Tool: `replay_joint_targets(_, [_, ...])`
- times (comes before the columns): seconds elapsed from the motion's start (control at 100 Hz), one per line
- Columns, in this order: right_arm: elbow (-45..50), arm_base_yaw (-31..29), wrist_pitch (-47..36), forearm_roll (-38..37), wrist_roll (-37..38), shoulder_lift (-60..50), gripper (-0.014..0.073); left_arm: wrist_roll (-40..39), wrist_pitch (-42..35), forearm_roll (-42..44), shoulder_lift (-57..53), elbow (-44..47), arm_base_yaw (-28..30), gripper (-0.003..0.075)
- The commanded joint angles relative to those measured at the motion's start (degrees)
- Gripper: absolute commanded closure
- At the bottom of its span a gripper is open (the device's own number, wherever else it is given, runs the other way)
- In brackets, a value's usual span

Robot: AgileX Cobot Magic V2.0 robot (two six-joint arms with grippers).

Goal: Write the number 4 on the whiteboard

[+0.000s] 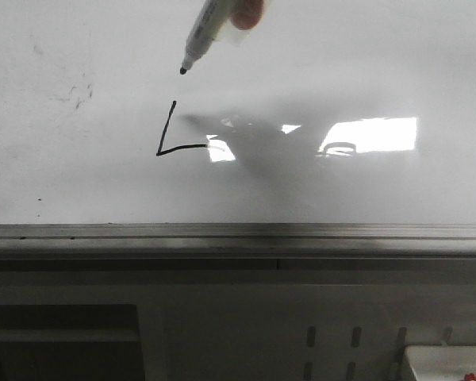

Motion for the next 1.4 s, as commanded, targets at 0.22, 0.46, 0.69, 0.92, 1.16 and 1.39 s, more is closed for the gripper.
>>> replay_joint_targets(0.22, [-1.9,-0.3,-2.6,-2.1,-0.4,1.7,0.0658,-0.6,-4.2,-0.6,-0.2,-1.7,0.0,0.0428])
replay_joint_targets(0.46, [3.2,0.9,-0.3,-0.1,-0.4,2.4,0.0658,-0.6,-4.2,-0.6,-0.2,-1.7,0.0,0.0428])
replay_joint_targets(0.69, [4.9,3.9,-3.1,0.7,-0.4,0.9,0.0658,-0.6,-4.2,-0.1,-0.2,-1.7,0.0,0.0428])
replay_joint_targets(0.92, [0.7,8.8,-1.0,0.3,-0.5,-0.5,0.0658,-0.6,-6.4,8.2,2.2,-1.7,-4.7,0.0428])
replay_joint_targets(1.16, [-2.9,13.3,2.3,0.3,-1.1,-0.4,0.0658,-0.6,-13.5,10.2,8.9,-1.7,-10.3,0.0424])
replay_joint_targets(1.39, [-3.0,16.3,2.9,0.3,-1.1,-0.4,0.0658,-0.6,-17.9,9.0,11.7,-1.7,-8.7,0.0424])
